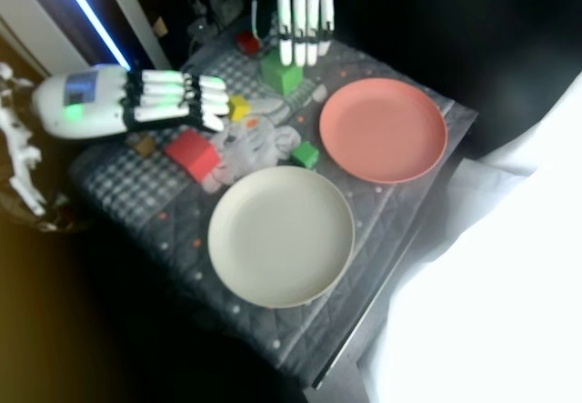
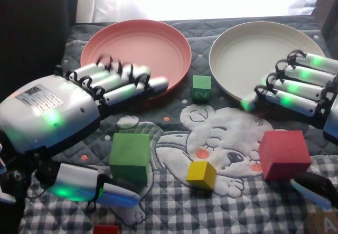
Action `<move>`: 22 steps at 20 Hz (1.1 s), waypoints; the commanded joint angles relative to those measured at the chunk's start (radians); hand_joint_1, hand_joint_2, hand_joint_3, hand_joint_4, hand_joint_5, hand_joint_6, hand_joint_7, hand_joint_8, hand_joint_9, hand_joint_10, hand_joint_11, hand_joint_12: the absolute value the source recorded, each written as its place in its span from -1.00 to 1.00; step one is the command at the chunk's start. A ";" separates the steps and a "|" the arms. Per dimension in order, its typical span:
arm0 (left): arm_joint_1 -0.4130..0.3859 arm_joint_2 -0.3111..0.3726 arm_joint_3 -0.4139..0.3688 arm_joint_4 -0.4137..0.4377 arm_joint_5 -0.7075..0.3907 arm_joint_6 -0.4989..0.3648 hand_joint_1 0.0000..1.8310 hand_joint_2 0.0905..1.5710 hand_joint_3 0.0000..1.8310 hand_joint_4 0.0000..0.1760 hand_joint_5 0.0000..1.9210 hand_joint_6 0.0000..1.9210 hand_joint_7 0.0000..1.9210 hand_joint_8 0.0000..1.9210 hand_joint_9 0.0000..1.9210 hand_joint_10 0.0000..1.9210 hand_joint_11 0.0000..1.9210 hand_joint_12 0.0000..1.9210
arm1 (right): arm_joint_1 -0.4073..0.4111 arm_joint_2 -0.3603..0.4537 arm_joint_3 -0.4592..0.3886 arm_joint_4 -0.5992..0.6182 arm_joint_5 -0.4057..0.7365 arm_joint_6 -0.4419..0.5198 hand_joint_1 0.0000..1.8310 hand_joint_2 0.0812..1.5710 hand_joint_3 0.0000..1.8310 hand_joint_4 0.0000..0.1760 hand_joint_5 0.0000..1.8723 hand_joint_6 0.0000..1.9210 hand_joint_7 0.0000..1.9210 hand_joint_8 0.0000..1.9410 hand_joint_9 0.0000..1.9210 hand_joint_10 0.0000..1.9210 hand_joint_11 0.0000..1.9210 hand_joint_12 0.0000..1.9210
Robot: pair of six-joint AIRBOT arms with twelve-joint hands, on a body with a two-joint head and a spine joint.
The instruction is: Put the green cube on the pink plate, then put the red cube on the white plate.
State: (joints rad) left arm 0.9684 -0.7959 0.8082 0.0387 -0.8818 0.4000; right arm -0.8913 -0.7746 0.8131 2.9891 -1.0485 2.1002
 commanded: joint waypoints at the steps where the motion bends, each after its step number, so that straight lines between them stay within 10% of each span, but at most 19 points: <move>1: -0.003 -0.002 -0.004 -0.001 -0.134 -0.002 -0.44 0.01 -0.99 0.03 -0.98 -1.00 -1.00 -1.00 -1.00 -1.00 -1.00 -1.00 | 0.004 0.002 0.001 0.020 -0.119 0.005 -0.22 -0.42 -0.10 -1.00 -1.00 0.04 -0.85 -0.03 -0.95 0.20 -1.00 0.67; 3: -0.001 -0.002 -0.003 -0.001 -0.133 -0.002 -0.44 0.01 -0.99 0.19 -0.97 -0.99 -1.00 -1.00 -1.00 -1.00 -0.96 -0.98 | 0.004 0.001 0.001 0.020 -0.119 0.005 -0.19 -0.44 -0.10 -1.00 -1.00 0.07 -0.85 -0.03 -0.95 0.19 -1.00 0.69; 6: -0.004 -0.035 0.024 -0.001 -0.082 -0.002 -0.47 0.10 -0.99 -0.27 -0.87 -0.99 -0.82 -0.99 -0.80 -0.98 -1.00 -0.45 | 0.004 -0.002 0.002 0.020 -0.119 0.004 -0.18 -0.44 -0.11 -1.00 -1.00 0.09 -0.84 -0.03 -0.95 0.16 -1.00 0.66; 9: -0.004 -0.059 0.047 -0.001 -0.040 -0.002 -0.49 0.20 -1.00 -0.24 -0.85 -1.00 -0.72 -0.99 -0.69 -0.97 -1.00 -0.05 | 0.004 -0.003 0.003 0.020 -0.119 0.004 -0.14 -0.48 -0.10 -1.00 -1.00 0.09 -0.83 -0.04 -0.95 0.16 -1.00 0.68; 12: -0.004 -0.075 0.057 0.001 -0.002 -0.002 -0.45 0.18 -1.00 -0.86 -0.77 -0.98 -0.60 -0.97 -0.56 -0.92 -1.00 0.30 | 0.004 -0.004 0.004 0.020 -0.119 0.004 -0.15 -0.51 -0.04 -1.00 -1.00 0.14 -0.85 0.06 -0.94 0.27 -1.00 0.72; 21: -0.004 -0.129 0.105 0.002 0.097 -0.002 -0.33 0.30 -0.99 -1.00 -0.60 -0.95 -0.49 -0.97 -0.47 -0.91 -1.00 0.38 | 0.004 -0.007 0.006 0.020 -0.119 0.004 -0.15 -0.46 -0.09 -1.00 -0.99 0.18 -0.85 0.06 -0.95 0.26 -1.00 0.78; 22: -0.004 -0.130 0.109 0.002 0.098 -0.002 -0.18 0.47 -1.00 -1.00 -0.42 -0.94 -0.30 -0.91 -0.34 -0.68 -0.79 0.46 | 0.004 -0.008 0.006 0.020 -0.119 0.004 -0.14 -0.46 -0.11 -1.00 -0.96 0.16 -0.81 0.02 -0.92 0.23 -1.00 0.78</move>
State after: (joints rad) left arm 0.9710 -0.9188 0.9142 0.0406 -0.6945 0.3992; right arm -0.8913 -0.7815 0.8169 2.9902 -1.0492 2.1002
